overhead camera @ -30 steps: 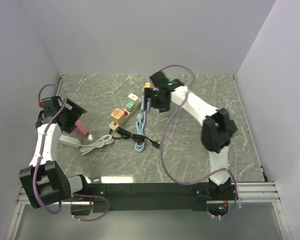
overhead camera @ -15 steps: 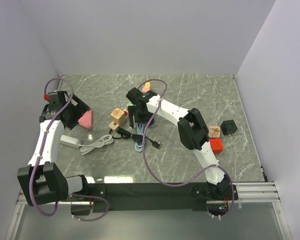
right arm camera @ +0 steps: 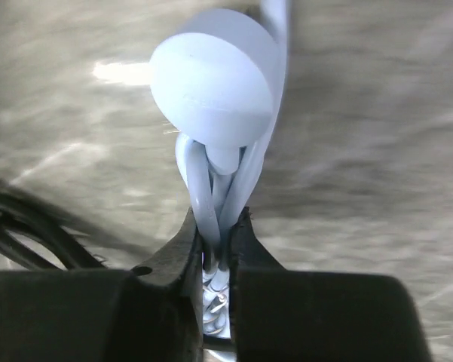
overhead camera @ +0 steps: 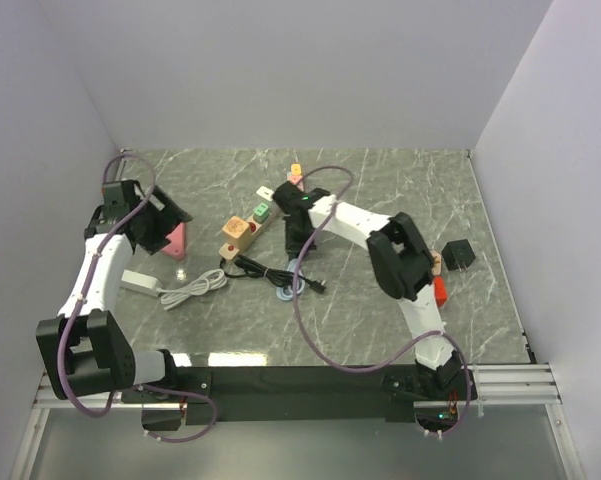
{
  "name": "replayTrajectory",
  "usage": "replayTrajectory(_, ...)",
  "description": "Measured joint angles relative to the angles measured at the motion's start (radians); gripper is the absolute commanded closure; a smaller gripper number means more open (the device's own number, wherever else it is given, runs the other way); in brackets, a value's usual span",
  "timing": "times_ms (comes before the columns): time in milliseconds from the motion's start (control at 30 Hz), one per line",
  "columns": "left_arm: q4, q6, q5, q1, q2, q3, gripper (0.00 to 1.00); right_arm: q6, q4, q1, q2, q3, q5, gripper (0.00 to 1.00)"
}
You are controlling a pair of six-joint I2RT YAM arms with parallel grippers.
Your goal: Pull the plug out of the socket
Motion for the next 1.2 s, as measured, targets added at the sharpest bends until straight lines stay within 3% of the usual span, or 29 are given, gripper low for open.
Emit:
replayTrajectory(333,0.070,0.010,0.121,-0.310,0.053,0.090,0.13,-0.004,0.204,-0.239,-0.283,-0.455,-0.015,1.00)
replayTrajectory(567,0.129,-0.013,0.124,-0.505,0.213,0.131,0.15,-0.001,0.301,-0.100,-0.434,-0.681,-0.053,1.00)
replayTrajectory(667,0.149,-0.019,0.126,-0.566,0.290,0.150,0.20,0.012,0.331,-0.030,-0.471,-0.737,-0.095,1.00)
replayTrajectory(867,0.195,-0.039,0.137,-0.675,0.430,0.168,0.27,0.023,0.365,-0.009,-0.505,-0.795,-0.192,1.00)
replayTrajectory(967,0.198,-0.043,0.128,-0.698,0.476,0.192,0.26,0.016,0.387,-0.016,-0.507,-0.808,-0.254,0.61)
replayTrajectory(1000,0.198,-0.045,0.118,-0.700,0.487,0.204,0.25,0.013,0.388,-0.016,-0.509,-0.809,-0.272,0.39)
replayTrajectory(1033,0.197,-0.048,0.104,-0.700,0.494,0.215,0.25,0.016,0.385,-0.015,-0.510,-0.809,-0.285,0.31)
replayTrajectory(1100,0.196,-0.056,0.069,-0.699,0.497,0.235,0.23,0.010,0.371,-0.011,-0.526,-0.801,-0.311,0.19)
replayTrajectory(1200,0.198,-0.076,0.009,-0.696,0.474,0.241,0.16,0.006,0.287,-0.007,-0.550,-0.762,-0.278,0.16)
